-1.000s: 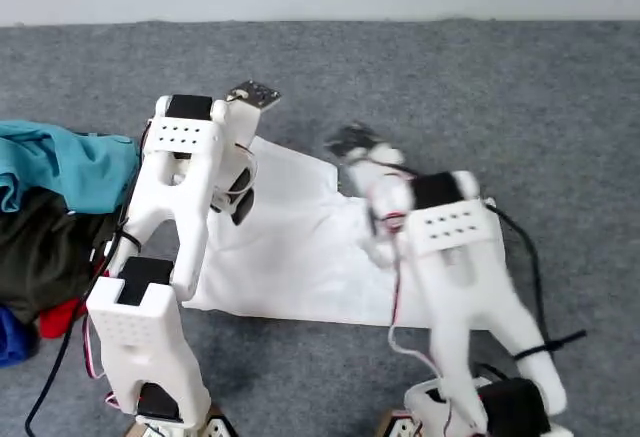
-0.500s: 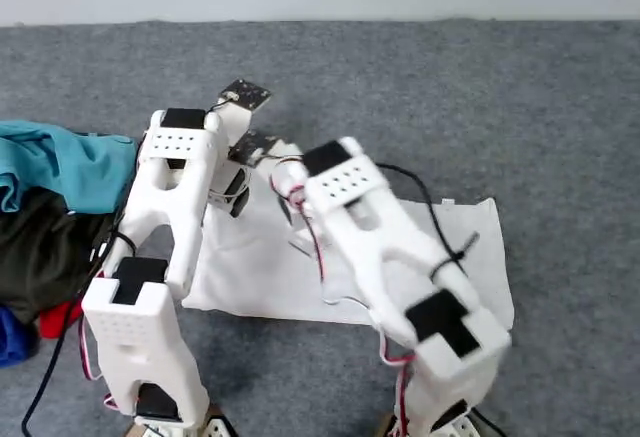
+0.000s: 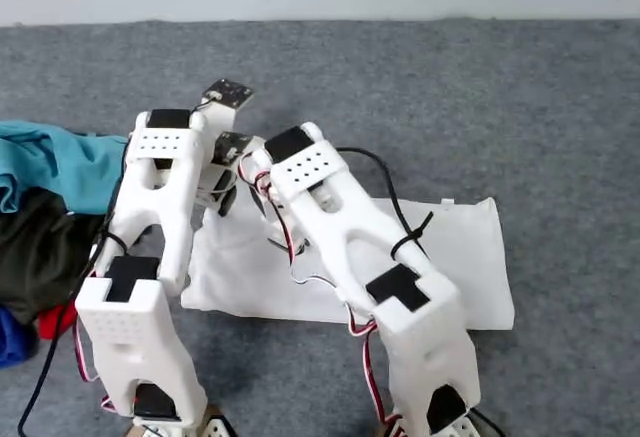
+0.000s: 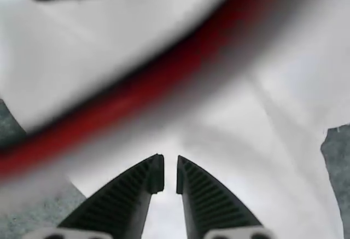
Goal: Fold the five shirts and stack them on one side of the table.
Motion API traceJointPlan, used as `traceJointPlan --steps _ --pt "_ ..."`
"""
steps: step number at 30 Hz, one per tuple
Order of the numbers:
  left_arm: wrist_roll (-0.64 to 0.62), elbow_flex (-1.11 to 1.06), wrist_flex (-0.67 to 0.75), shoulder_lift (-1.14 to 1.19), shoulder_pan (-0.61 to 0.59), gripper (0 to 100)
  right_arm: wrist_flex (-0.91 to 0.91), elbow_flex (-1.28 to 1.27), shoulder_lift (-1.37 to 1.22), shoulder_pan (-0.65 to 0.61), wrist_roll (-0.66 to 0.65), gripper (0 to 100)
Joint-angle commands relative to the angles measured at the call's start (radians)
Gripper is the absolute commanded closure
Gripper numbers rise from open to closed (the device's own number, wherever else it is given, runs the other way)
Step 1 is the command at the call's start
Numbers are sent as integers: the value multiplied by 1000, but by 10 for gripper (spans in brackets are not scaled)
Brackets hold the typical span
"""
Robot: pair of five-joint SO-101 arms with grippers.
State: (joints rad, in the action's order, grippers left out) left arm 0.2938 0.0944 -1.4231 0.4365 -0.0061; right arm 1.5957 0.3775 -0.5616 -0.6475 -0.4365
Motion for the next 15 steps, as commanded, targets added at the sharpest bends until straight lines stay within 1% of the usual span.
traceJointPlan --steps 1,5,15 --pt "-3 1 -2 -46 17 877 2 72 -44 -38 11 907" --pt "-2 1 -2 -44 17 877 2 81 -67 -38 11 830" --pt "-2 -1 11 -44 17 877 -48 78 -73 -38 11 854"
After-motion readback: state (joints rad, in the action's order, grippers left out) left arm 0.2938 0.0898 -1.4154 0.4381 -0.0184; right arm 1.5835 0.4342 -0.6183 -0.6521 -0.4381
